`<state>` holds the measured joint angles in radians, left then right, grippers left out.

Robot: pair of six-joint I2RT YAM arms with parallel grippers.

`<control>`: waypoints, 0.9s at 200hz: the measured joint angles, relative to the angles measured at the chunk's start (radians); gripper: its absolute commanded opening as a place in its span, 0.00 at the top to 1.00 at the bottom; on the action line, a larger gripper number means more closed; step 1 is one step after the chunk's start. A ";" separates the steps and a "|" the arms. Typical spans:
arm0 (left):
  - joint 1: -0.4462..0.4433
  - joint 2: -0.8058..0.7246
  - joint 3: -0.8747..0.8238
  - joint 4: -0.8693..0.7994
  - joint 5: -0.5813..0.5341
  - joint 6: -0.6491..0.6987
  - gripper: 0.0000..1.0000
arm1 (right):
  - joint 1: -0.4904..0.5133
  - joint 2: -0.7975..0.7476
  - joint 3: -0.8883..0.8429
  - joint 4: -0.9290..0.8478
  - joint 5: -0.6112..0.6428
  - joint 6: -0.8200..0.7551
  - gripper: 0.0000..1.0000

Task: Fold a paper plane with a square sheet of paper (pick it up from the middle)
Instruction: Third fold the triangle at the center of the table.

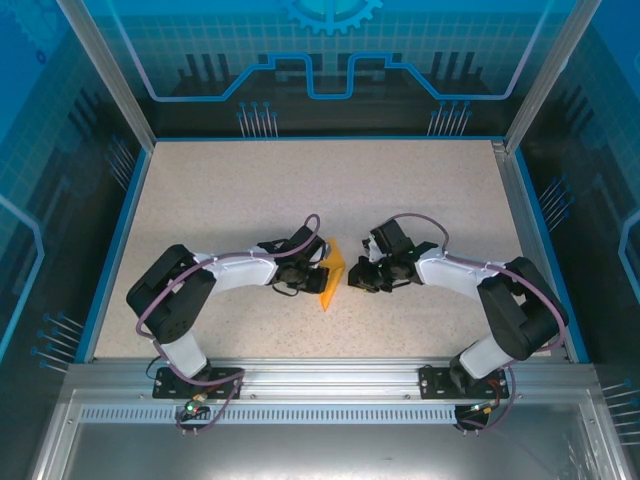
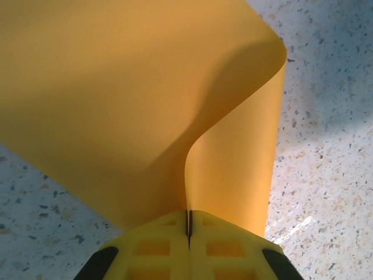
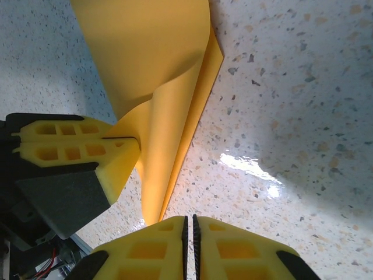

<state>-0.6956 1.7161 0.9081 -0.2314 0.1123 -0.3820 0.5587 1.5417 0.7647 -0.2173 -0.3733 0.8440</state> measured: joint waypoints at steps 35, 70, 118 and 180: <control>0.000 0.003 0.000 -0.006 -0.003 0.000 0.92 | 0.006 0.003 0.000 0.000 0.003 0.000 0.87; 0.000 0.003 0.007 -0.024 -0.014 0.001 0.91 | 0.011 0.019 0.000 0.000 0.003 0.000 0.87; 0.000 0.006 0.032 -0.039 -0.029 0.002 0.91 | 0.022 0.029 0.000 0.000 0.003 0.000 0.86; 0.000 0.032 0.040 -0.051 -0.030 0.018 0.91 | 0.026 0.029 0.000 0.000 0.004 0.000 0.86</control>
<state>-0.6956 1.7477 0.9482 -0.2825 0.0822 -0.3641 0.5846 1.5711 0.7647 -0.2169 -0.3691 0.8440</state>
